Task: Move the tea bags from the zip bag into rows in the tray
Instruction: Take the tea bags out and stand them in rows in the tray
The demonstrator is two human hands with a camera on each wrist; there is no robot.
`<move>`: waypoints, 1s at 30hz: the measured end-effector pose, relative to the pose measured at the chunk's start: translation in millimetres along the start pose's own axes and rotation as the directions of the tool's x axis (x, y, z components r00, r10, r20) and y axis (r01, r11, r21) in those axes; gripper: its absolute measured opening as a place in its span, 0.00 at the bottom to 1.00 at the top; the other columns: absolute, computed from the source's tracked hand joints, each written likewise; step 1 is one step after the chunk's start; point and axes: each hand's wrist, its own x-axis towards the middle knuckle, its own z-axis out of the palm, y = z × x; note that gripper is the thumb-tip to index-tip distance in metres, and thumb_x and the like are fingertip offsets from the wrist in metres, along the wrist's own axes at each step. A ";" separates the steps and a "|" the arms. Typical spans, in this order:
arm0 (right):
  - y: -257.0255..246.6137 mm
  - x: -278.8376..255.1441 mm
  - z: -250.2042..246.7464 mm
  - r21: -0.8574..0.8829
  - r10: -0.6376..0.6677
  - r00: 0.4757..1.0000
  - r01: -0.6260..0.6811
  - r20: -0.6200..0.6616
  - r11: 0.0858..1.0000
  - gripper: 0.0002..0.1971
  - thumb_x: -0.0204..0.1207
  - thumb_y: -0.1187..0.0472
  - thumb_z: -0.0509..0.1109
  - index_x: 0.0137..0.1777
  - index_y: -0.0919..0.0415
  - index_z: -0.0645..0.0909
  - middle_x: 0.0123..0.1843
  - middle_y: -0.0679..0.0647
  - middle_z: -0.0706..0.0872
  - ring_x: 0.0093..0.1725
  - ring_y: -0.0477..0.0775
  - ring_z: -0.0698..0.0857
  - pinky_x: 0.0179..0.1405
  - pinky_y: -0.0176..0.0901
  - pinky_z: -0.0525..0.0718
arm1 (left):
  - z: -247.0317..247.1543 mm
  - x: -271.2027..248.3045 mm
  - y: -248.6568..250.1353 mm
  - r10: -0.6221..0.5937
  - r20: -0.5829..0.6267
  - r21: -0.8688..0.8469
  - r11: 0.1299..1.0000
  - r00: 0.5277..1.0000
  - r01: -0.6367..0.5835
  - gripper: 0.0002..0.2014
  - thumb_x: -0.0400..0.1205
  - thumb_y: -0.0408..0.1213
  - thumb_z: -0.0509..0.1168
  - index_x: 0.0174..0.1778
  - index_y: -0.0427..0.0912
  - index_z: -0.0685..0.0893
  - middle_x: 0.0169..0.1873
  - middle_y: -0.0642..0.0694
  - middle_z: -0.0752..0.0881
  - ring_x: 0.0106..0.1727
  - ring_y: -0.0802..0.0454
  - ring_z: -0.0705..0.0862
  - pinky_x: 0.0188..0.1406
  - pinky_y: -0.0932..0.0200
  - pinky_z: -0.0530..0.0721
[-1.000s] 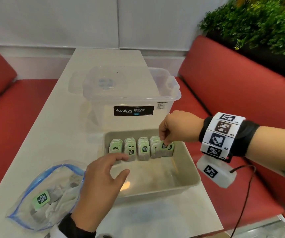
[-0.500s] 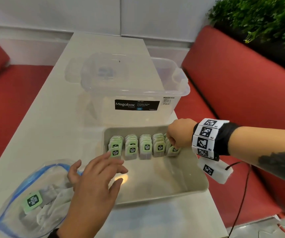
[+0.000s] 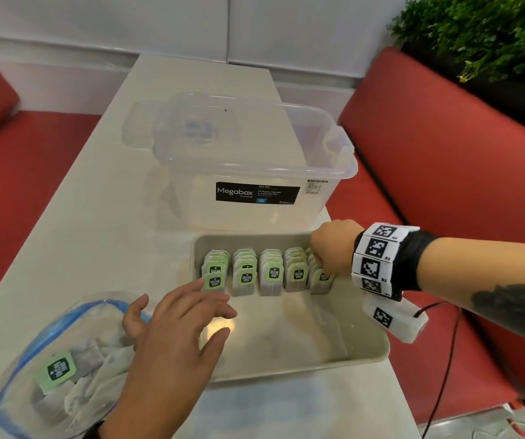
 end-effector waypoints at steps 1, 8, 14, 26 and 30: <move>0.3 -0.2 -0.2 0.005 0.000 1.000 0.000 0.001 1.000 0.05 0.73 0.59 0.69 0.47 0.58 0.84 0.40 0.53 0.83 0.38 0.55 0.81 0.35 0.42 0.76 | -0.8 0.1 0.4 -0.002 0.001 0.002 1.000 1.000 0.002 0.09 0.70 0.54 0.57 0.45 0.66 0.75 0.47 0.76 0.78 0.63 0.68 0.72 0.62 0.55 0.52; -1.2 -5.2 -3.2 -0.020 0.002 1.000 -0.002 -0.015 1.000 0.04 0.72 0.57 0.70 0.41 0.57 0.80 0.30 0.49 0.75 0.36 0.55 0.80 0.33 0.41 0.76 | -13.1 -1.4 3.8 -0.049 0.013 -0.037 0.998 0.999 0.050 0.10 0.70 0.55 0.59 0.46 0.67 0.76 0.48 0.78 0.80 0.65 0.72 0.70 0.68 0.60 0.44; -0.1 -6.1 3.0 0.052 -0.040 0.999 0.039 0.023 0.998 0.08 0.66 0.53 0.75 0.41 0.54 0.83 0.38 0.51 0.85 0.40 0.54 0.84 0.30 0.37 0.76 | -28.7 -4.5 -2.6 -0.097 -0.069 -0.032 0.995 0.993 0.095 0.08 0.72 0.48 0.62 0.45 0.66 0.77 0.50 0.78 0.79 0.64 0.78 0.67 0.67 0.68 0.42; -47.3 -80.7 -54.8 0.325 -0.169 0.931 0.278 -0.324 0.904 0.06 0.68 0.48 0.74 0.36 0.47 0.82 0.34 0.41 0.84 0.37 0.43 0.82 0.39 0.41 0.82 | -94.5 -62.3 -59.7 -0.462 -0.171 0.097 0.871 0.870 0.482 0.23 0.68 0.27 0.75 0.30 0.67 0.83 0.63 0.51 0.79 0.72 0.42 0.70 0.70 0.45 0.63; -116.9 -119.4 -74.9 0.438 -0.255 0.812 0.514 -0.525 0.737 0.03 0.73 0.50 0.71 0.40 0.46 0.83 0.39 0.43 0.87 0.39 0.43 0.82 0.40 0.38 0.77 | -83.5 -85.2 -70.0 -0.527 -0.082 0.104 0.840 0.846 0.533 0.23 0.69 0.32 0.75 0.59 0.53 0.85 0.71 0.42 0.74 0.71 0.43 0.72 0.68 0.61 0.63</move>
